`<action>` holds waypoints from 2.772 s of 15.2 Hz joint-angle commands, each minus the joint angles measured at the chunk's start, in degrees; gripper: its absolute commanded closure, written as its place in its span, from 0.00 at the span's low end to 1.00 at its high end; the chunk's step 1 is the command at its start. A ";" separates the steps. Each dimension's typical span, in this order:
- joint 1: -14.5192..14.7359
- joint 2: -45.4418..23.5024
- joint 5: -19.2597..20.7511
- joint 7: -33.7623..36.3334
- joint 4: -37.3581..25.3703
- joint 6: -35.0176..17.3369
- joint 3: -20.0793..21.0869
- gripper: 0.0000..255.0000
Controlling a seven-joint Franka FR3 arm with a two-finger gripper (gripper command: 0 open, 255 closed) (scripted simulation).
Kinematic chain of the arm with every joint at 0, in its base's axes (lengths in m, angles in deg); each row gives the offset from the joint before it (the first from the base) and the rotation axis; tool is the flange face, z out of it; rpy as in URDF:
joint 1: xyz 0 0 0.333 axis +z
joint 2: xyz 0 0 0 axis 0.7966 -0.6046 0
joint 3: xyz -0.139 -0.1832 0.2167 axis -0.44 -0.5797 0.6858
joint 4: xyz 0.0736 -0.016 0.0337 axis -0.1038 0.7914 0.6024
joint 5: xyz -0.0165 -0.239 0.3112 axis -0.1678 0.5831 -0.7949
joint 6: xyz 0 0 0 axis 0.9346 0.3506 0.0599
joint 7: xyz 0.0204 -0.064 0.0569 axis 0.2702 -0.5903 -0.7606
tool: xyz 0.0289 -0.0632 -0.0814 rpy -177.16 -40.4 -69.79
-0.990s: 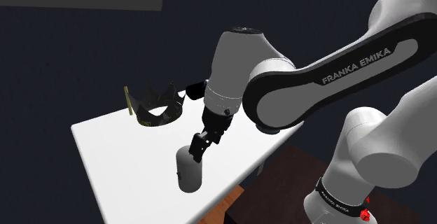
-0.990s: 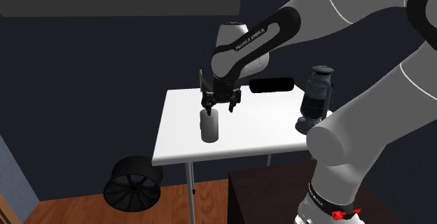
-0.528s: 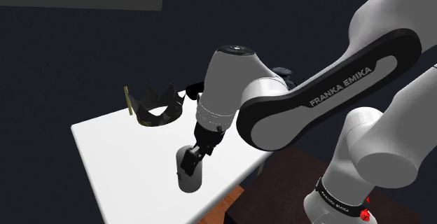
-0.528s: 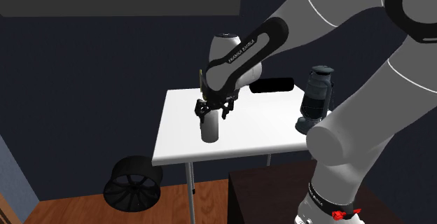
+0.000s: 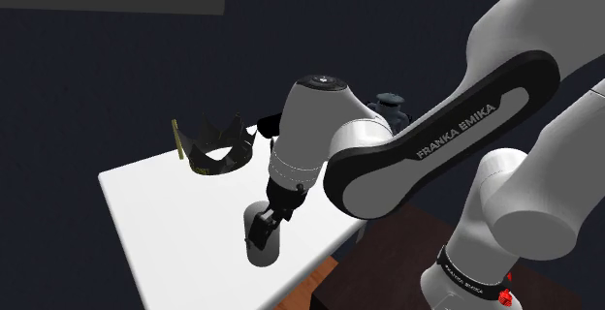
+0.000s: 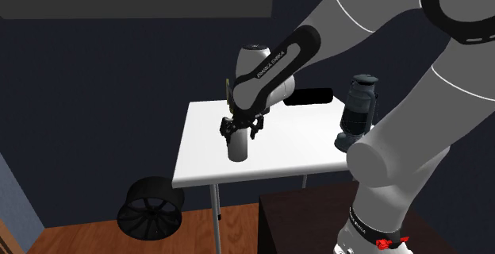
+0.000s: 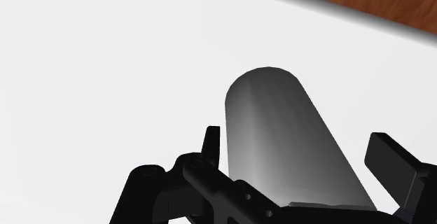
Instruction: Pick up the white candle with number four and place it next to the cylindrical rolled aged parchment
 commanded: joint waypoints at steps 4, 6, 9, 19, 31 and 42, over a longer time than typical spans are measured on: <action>-0.01 -0.04 0.02 0.01 0.00 -0.04 0.01 1.00; -0.01 -0.05 0.01 0.02 0.04 -0.10 0.02 1.00; 0.01 -0.03 -0.02 -0.03 0.14 -0.17 -0.01 1.00; 0.94 4.47 -1.05 -1.16 -2.46 6.81 -1.76 1.00; 1.46 9.89 -1.15 -2.03 -8.08 17.77 -4.25 1.00; 1.29 12.54 -0.45 -2.25 -14.67 26.97 -6.07 1.00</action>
